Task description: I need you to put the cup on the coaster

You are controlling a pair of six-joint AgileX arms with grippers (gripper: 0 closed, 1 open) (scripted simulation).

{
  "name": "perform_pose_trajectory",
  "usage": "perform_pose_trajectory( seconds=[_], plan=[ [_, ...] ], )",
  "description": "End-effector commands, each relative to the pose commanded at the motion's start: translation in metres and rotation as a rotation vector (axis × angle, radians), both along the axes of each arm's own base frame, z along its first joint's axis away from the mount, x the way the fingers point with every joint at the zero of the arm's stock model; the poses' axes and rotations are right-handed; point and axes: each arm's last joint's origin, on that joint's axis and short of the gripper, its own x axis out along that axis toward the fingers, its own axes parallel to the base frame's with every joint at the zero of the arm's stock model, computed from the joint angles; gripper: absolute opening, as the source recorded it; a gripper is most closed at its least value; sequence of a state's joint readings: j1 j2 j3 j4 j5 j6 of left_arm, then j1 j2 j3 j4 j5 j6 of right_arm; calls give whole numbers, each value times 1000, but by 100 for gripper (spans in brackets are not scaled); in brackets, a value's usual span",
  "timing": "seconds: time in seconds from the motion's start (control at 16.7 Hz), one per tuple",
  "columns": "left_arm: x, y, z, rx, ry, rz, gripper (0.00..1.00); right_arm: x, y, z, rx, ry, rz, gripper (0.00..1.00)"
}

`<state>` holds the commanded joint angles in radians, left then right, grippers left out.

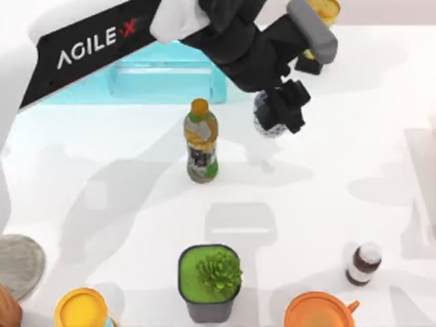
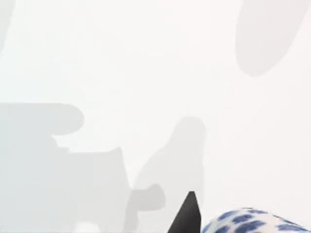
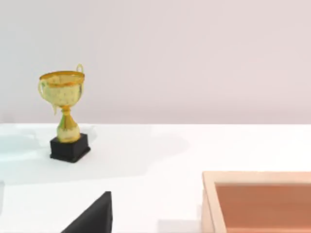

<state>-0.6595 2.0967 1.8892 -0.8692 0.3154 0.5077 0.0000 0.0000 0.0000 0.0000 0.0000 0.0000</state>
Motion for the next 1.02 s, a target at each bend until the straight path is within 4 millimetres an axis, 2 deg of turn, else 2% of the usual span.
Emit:
perform_pose_trajectory(
  seconds=[0.18, 0.3, 0.42, 0.6, 0.72, 0.84, 1.02],
  plan=[
    [-22, 55, 26, -22, 9, 176, 0, 0, 0, 0, 0, 0, 0, 100],
    [-38, 97, 32, -30, 18, 312, 0, 0, 0, 0, 0, 0, 0, 100],
    [-56, 140, 31, -33, 28, 461, 0, 0, 0, 0, 0, 0, 0, 100],
    [-86, 200, 16, -31, 39, 696, 0, 0, 0, 0, 0, 0, 0, 100],
    [-107, 234, 0, -26, 48, 845, 0, 0, 0, 0, 0, 0, 0, 100],
    [-128, 260, -17, -16, 58, 977, 0, 0, 0, 0, 0, 0, 0, 100],
    [-155, 287, -41, 1, 74, 1128, 0, 0, 0, 0, 0, 0, 0, 100]
  ],
)
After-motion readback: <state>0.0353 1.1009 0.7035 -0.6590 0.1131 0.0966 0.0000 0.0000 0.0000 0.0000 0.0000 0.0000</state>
